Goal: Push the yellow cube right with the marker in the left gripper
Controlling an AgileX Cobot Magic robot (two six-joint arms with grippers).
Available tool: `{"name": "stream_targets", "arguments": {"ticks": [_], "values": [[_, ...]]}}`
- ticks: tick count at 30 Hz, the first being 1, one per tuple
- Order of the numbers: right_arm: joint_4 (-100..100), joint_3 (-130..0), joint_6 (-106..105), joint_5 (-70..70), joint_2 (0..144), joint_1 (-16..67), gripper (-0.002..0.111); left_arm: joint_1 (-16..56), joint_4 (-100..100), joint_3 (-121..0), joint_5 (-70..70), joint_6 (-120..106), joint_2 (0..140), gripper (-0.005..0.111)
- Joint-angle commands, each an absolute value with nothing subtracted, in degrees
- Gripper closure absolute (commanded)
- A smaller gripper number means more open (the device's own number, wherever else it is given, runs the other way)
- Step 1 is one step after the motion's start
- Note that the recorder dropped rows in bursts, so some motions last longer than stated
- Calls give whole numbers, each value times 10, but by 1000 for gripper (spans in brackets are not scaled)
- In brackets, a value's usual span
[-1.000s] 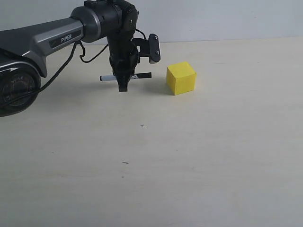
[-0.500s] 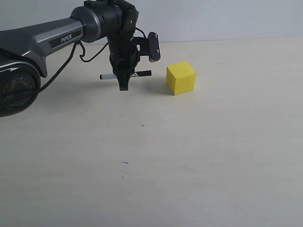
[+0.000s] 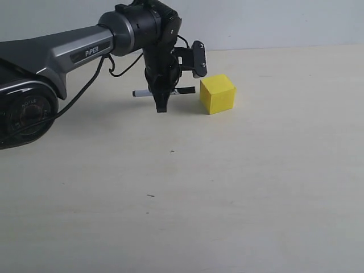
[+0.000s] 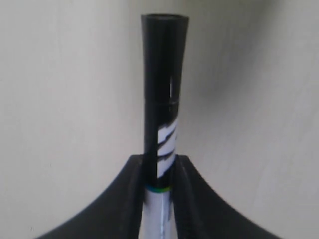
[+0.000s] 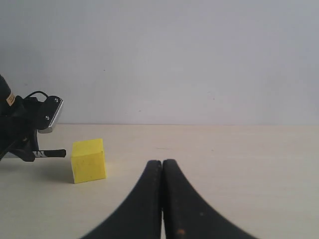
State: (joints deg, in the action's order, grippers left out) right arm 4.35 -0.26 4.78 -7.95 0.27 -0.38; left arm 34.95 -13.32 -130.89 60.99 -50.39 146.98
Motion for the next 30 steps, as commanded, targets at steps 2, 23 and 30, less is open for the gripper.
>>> {"name": "stream_targets", "arguments": {"ticks": [2,23,30], "values": [[44,0,48,-77,0,-3,108,354,-133,-1313,629,-497,1467,107],[44,0,48,-77,0,-3,108,383,-109,-1313,556,-447,1467,107],[44,0,48,-77,0,-3,108,380,-159,-1313,558,-447,1465,107]]}}
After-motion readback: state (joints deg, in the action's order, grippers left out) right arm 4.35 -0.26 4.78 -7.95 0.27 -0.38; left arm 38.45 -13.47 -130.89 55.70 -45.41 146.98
